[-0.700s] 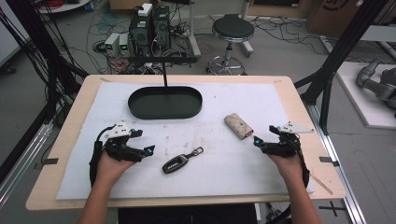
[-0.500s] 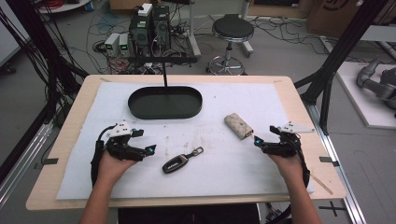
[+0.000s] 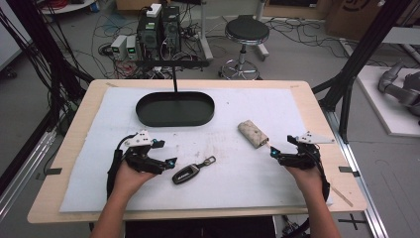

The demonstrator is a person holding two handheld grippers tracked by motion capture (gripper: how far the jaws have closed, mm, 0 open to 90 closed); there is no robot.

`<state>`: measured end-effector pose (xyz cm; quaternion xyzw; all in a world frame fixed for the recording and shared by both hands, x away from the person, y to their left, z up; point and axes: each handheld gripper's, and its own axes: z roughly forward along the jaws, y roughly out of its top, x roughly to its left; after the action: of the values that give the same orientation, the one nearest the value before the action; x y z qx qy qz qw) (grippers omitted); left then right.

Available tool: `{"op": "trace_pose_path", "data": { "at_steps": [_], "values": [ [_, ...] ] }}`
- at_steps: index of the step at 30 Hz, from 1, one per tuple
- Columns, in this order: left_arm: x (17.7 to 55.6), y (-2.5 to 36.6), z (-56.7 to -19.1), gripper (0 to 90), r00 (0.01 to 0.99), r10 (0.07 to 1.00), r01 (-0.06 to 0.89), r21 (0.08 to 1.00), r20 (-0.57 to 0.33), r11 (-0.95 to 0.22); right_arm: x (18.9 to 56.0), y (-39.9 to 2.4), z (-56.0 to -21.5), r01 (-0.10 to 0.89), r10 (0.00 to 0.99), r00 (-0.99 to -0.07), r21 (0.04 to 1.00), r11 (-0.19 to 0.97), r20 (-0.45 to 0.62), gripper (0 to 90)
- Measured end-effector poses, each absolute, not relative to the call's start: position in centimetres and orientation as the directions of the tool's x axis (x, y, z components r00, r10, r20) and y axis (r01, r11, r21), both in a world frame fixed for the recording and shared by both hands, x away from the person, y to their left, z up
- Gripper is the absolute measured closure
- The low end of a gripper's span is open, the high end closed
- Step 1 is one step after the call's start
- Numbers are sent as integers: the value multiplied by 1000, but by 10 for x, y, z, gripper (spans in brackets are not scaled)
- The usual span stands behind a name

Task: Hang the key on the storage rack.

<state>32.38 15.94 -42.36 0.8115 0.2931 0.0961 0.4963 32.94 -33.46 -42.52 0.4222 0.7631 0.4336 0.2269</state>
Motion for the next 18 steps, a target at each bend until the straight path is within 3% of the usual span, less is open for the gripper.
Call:
{"op": "trace_pose_path", "data": {
  "at_steps": [18],
  "values": [
    [337, 82, -438, 161, 860, 499, 374, 796, -105, -477, 329, -330, -430, 451, 832, -555, 846, 286, 14, 152]
  ]
}}
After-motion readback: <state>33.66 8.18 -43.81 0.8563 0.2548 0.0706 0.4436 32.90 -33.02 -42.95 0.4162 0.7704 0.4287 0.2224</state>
